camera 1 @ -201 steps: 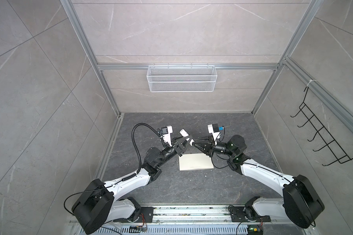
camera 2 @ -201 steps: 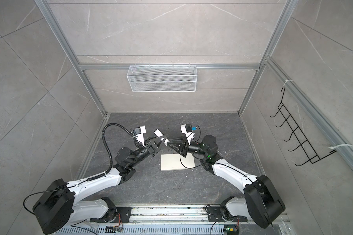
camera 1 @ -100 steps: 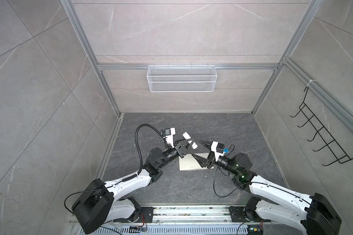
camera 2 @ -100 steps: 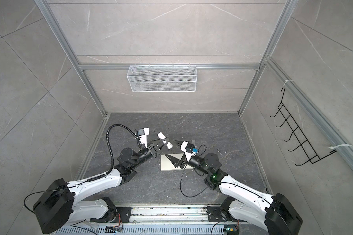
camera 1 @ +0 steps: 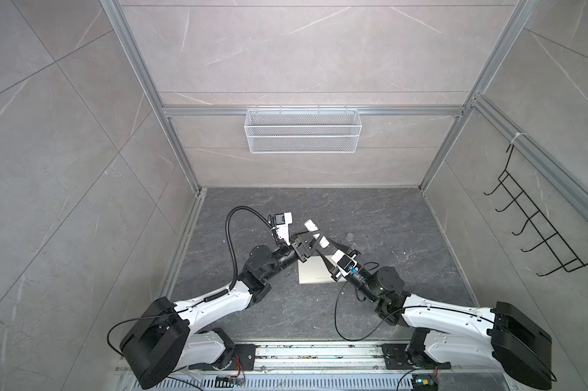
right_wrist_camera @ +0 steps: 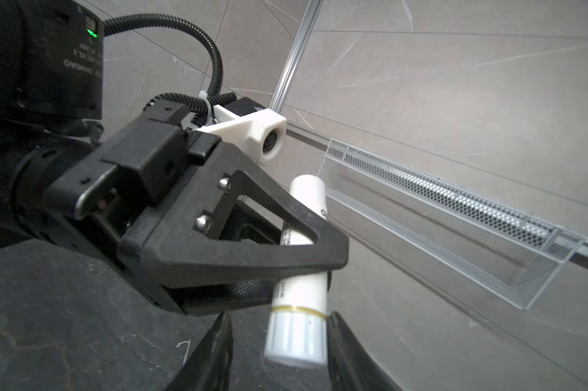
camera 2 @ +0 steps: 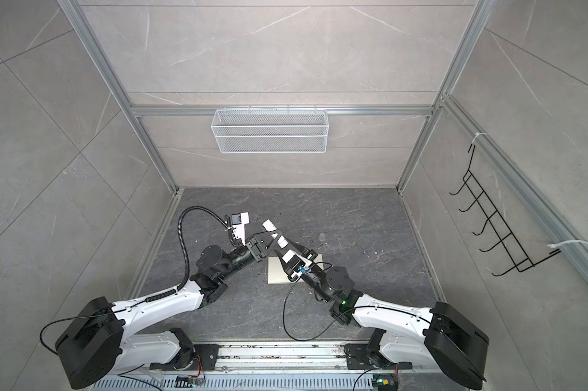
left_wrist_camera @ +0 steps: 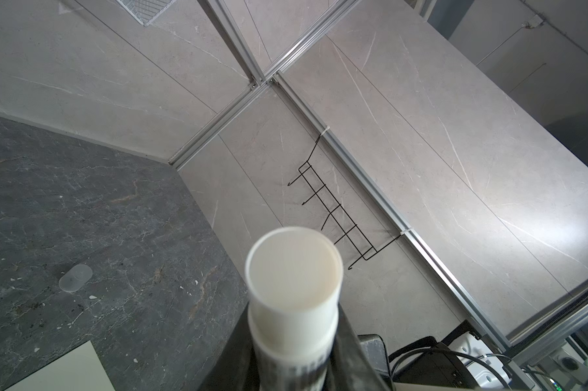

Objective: Place the letter into the envelope and seal it

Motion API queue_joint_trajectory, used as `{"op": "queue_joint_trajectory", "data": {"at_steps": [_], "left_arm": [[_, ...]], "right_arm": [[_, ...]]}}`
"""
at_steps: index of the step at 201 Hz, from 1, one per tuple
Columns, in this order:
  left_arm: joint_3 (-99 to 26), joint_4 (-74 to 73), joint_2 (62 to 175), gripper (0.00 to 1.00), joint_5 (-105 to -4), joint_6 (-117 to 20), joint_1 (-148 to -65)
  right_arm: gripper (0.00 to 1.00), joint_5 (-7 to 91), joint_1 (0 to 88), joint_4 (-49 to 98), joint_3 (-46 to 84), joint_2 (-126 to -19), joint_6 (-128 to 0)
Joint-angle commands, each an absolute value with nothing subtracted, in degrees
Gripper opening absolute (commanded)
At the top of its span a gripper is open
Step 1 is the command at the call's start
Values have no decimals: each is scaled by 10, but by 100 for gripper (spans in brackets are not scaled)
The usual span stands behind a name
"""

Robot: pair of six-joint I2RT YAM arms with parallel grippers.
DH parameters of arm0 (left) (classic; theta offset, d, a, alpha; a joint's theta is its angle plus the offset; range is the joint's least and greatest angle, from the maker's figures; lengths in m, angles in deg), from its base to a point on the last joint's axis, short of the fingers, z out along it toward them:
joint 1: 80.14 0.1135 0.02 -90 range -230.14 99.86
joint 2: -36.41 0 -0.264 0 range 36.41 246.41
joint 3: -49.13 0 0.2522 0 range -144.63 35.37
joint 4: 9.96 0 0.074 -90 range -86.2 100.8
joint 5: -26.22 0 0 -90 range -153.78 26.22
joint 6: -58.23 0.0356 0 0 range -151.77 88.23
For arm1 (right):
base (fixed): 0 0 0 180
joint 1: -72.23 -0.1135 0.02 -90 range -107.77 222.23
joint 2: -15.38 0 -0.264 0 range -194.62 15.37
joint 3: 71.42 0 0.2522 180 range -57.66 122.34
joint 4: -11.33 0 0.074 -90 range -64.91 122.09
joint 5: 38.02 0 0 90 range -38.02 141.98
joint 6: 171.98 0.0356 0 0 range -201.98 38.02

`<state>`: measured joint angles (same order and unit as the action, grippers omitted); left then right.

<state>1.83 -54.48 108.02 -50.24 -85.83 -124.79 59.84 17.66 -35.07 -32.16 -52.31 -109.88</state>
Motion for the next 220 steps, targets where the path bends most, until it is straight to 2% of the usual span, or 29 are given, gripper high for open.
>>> {"op": "queue_joint_trajectory", "data": {"at_steps": [1, 31, 48, 69, 118, 120, 130, 137, 168, 178, 220], "left_arm": [[-4, -571, 1080, 0, -512, -858, -1247], [0, -569, 1076, 0, -515, -856, -1248], [1, -569, 1075, 0, -515, -855, -1248], [2, -570, 1074, 0, -513, -850, -1247], [9, -578, 1070, 0, -498, -816, -1248], [9, -577, 1070, 0, -497, -816, -1248], [10, -571, 1066, 0, -500, -815, -1247], [10, -567, 1064, 0, -502, -813, -1247], [8, -550, 1051, 0, -508, -801, -1247], [7, -542, 1048, 0, -509, -798, -1247], [2, -532, 1043, 0, -509, -803, -1248]], "right_arm": [[40, 632, 167, -397, -318, -535, -1120], [29, 642, 163, -396, -315, -542, -1123], [14, 648, 162, -388, -313, -544, -1123], [0, 647, 162, -381, -311, -540, -1108], [0, 545, 186, -252, -272, -500, -982], [1, 544, 186, -248, -271, -499, -982], [22, 544, 186, -228, -270, -492, -983], [31, 548, 186, -225, -276, -487, -985], [50, 574, 186, -224, -305, -475, -1002], [52, 585, 186, -227, -310, -473, -1004], [52, 614, 186, -247, -301, -491, -1022]]}}
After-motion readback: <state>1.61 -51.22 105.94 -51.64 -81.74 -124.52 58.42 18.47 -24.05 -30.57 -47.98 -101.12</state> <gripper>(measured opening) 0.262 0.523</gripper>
